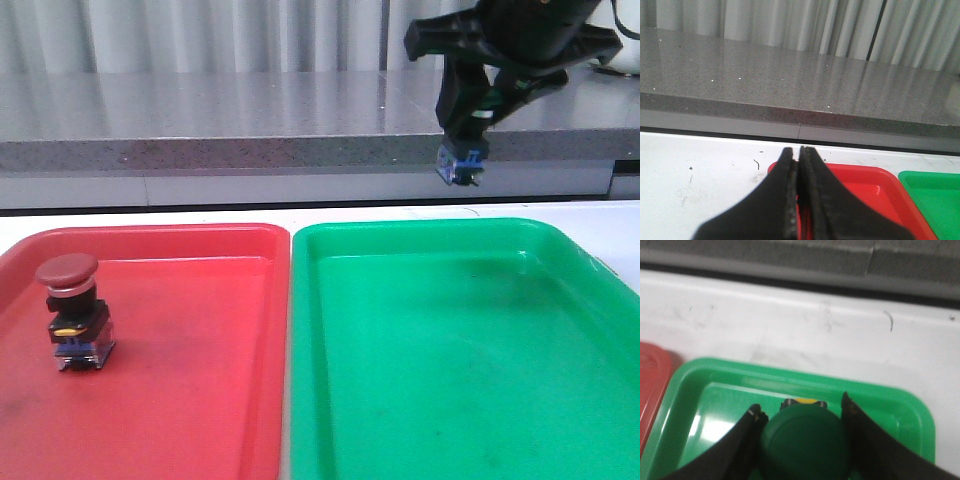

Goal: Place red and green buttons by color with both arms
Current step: 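Lift the green button and lower it into the green tray, then open the right gripper and raise it away from the button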

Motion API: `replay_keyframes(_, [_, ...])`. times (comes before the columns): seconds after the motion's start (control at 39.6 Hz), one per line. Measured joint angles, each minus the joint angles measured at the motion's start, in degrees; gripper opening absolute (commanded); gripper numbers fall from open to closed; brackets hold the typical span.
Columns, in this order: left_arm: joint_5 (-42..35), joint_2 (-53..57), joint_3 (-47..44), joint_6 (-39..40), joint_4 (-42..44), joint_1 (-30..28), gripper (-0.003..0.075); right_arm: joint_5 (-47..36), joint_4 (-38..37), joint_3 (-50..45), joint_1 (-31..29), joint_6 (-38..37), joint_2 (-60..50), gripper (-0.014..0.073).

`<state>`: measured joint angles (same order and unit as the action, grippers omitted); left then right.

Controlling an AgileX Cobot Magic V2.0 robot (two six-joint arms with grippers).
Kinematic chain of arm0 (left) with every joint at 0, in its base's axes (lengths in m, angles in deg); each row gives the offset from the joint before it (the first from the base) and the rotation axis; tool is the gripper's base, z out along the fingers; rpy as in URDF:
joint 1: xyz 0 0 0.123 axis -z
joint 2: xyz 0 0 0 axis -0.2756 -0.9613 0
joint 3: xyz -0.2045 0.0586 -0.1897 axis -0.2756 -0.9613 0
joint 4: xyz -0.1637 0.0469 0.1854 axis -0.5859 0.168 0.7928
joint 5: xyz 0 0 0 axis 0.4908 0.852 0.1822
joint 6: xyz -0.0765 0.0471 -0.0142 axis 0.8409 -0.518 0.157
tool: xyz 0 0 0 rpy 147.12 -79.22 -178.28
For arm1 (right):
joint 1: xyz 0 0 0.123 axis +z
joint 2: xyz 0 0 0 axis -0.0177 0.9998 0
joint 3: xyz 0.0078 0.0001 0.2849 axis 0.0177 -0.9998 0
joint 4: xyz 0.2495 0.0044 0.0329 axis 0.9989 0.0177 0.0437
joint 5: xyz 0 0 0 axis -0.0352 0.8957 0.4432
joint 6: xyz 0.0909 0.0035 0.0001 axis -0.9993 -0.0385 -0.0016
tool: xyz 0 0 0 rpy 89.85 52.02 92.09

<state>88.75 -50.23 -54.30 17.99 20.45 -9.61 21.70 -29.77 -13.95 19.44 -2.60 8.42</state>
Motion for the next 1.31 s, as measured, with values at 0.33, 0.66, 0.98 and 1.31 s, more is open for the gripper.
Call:
replay_keyframes(0.33, [0.0,0.0,0.0,0.0,0.0,0.0,-0.0020,-8.7,0.8,-20.5,4.8,0.0,-4.8,0.0184])
replay_keyframes(0.66, [0.0,0.0,0.0,0.0,0.0,0.0,-0.0020,-11.3,1.0,-22.3,4.8,0.1,-4.9,0.0241])
replay_keyframes(0.98, [0.0,0.0,0.0,0.0,0.0,0.0,-0.0020,-9.2,1.0,-22.3,4.8,0.1,-4.9,0.0479])
replay_keyframes(1.31, [0.0,0.0,0.0,0.0,0.0,0.0,-0.0020,-7.9,1.1,-21.9,4.8,0.1,-6.9,0.0548])
